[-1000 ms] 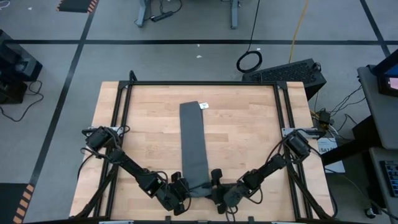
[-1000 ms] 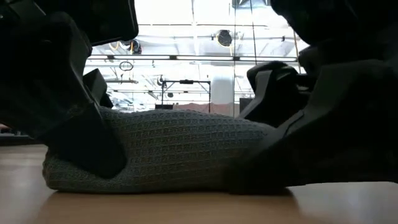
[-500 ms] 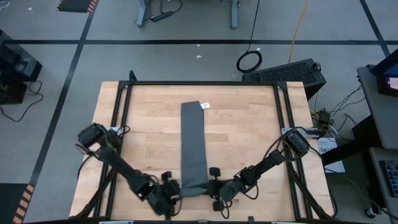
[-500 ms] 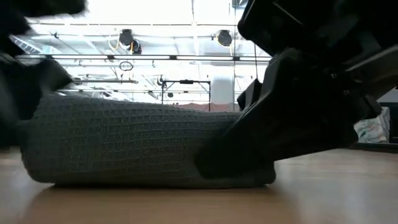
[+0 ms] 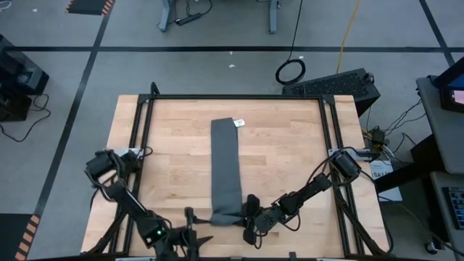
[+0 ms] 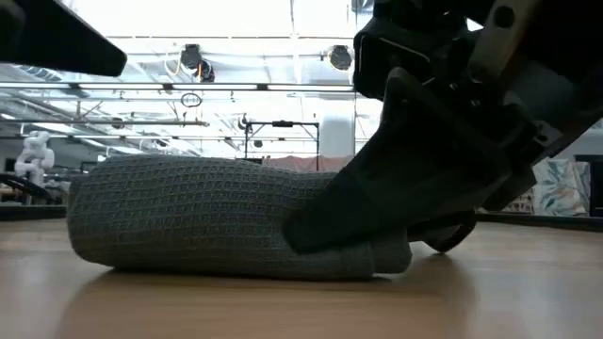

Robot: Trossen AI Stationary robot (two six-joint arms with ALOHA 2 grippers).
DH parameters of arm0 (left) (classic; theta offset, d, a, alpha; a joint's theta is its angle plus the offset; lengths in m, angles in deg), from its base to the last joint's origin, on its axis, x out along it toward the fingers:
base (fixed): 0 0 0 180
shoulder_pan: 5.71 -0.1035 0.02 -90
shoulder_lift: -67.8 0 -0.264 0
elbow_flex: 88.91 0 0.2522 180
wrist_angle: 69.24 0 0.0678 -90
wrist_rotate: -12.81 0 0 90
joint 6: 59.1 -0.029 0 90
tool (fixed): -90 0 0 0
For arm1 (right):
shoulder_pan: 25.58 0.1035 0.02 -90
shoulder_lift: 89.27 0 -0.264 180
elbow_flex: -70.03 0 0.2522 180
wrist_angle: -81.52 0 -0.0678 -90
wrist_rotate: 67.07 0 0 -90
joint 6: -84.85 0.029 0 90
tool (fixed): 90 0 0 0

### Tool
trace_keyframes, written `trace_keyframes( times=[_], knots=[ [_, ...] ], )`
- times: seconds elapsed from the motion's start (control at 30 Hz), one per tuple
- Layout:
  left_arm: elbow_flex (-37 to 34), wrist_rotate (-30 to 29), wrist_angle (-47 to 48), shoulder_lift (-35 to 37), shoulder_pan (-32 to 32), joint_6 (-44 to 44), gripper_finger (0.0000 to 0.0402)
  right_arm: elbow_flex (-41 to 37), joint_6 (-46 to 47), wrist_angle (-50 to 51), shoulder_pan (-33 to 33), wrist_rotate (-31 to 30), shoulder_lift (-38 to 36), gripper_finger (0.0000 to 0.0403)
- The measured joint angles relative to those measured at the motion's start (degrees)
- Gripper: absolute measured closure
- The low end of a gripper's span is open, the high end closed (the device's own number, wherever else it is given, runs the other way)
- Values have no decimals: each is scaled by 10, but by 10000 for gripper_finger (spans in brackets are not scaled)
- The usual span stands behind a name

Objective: Roll towel into tight, uniform cylinder
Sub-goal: Roll the towel

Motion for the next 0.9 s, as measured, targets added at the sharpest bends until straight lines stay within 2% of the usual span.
trace_keyframes(
  times=[0.13,0.27,0.33,0.53,0.9],
  knots=[
    [0,-13,-85,-54,-1,-113,139,-1,22,2,-2,22,0,358],
    [3,-26,-112,-81,-13,-172,139,-1,37,2,-4,48,0,359],
    [3,-19,-112,-84,-19,-176,139,-1,37,-5,-4,60,0,359],
    [4,59,-109,-86,-31,-179,139,-1,50,-22,-10,88,-1,359],
    [5,31,-89,-85,-37,-207,166,-1,63,-31,-16,143,-2,359]
  ],
)
